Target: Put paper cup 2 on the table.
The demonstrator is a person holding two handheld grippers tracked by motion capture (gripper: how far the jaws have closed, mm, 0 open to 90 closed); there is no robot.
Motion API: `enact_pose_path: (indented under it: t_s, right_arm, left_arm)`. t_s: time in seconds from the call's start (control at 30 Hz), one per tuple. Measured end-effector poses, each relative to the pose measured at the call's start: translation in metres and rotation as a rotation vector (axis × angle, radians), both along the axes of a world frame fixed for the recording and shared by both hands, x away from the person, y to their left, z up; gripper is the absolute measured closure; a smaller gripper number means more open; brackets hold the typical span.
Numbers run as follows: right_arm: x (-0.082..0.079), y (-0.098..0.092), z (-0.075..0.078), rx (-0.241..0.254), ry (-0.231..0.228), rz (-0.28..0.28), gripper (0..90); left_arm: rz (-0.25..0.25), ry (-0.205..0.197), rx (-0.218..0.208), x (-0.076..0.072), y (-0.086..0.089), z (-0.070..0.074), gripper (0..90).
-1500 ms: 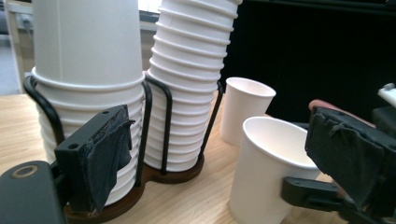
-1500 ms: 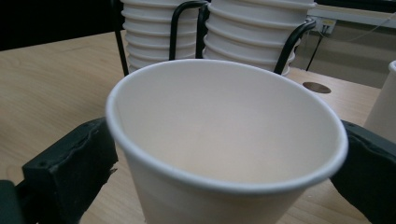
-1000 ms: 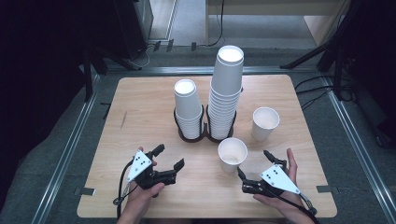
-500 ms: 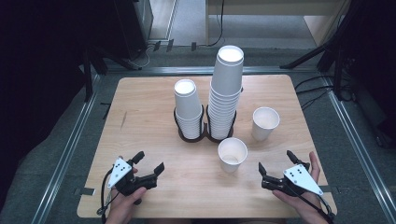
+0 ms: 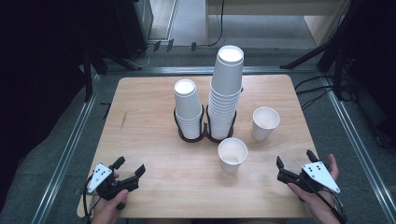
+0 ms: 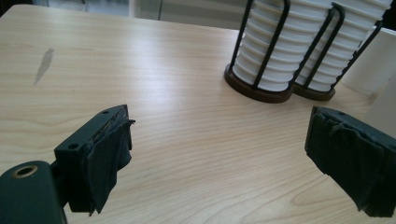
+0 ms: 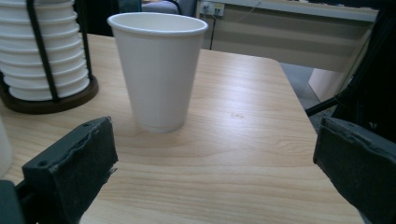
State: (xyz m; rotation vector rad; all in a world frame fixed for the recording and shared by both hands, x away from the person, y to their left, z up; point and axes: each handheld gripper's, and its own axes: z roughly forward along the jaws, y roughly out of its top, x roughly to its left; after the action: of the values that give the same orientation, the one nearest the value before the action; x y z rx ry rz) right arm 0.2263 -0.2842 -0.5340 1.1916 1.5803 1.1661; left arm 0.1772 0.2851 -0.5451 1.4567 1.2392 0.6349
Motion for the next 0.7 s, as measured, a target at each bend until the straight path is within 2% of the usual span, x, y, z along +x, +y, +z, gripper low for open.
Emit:
enact_pose_path:
  t_s: [0.23, 0.33, 0.4, 0.57, 0.7]
  right_arm:
    - [0.001, -0.015, -0.002, -0.010, 0.013, -0.057, 0.0]
    - [0.001, -0.022, -0.002, -0.007, 0.022, -0.088, 0.0]
    - [0.001, -0.028, -0.002, -0.005, 0.026, -0.112, 0.0]
    - [0.002, -0.040, -0.004, -0.006, 0.045, -0.159, 0.0]
    - [0.002, -0.043, -0.006, -0.012, 0.047, -0.165, 0.0]
  left_arm:
    - [0.068, 0.016, -0.016, -0.003, 0.023, -0.001, 7.1]
    - [0.091, 0.028, 0.008, -0.003, 0.029, -0.003, 7.1]
    - [0.102, 0.039, 0.007, -0.003, 0.034, -0.004, 7.1]
    - [0.124, 0.066, -0.046, -0.002, 0.043, -0.006, 7.1]
    - [0.112, 0.081, -0.083, 0.001, 0.045, -0.007, 7.2]
